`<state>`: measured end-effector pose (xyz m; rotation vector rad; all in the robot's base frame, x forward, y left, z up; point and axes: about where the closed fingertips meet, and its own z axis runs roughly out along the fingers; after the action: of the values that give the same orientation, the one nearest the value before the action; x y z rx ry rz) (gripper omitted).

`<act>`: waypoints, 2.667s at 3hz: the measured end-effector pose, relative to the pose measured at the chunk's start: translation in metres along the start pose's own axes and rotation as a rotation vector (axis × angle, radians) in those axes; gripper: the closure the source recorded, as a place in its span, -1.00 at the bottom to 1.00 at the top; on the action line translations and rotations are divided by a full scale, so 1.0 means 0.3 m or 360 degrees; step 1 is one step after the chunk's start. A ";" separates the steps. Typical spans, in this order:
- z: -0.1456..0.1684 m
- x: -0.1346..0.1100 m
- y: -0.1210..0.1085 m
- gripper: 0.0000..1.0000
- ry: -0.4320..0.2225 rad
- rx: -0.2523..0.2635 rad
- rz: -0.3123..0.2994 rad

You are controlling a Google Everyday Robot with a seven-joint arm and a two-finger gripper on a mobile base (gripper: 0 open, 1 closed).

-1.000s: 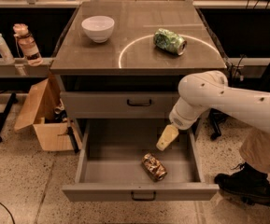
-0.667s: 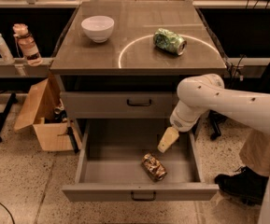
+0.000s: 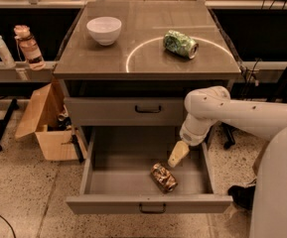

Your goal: Pick orange can from middle drawer and place on counter

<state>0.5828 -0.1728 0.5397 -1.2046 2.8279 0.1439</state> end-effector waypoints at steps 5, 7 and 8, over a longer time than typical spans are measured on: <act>0.206 -0.019 0.032 -1.00 -0.0091 0.0113 0.0135; 0.375 -0.053 -0.036 -1.00 -0.0078 -0.0034 0.0217; 0.442 -0.046 -0.060 -1.00 -0.0036 -0.0157 0.0242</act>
Offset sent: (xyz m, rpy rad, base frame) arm -0.0204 0.0103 -0.0371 -0.0914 -0.0185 -0.0066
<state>0.6082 -0.1606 0.4082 -0.9961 2.9219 0.3065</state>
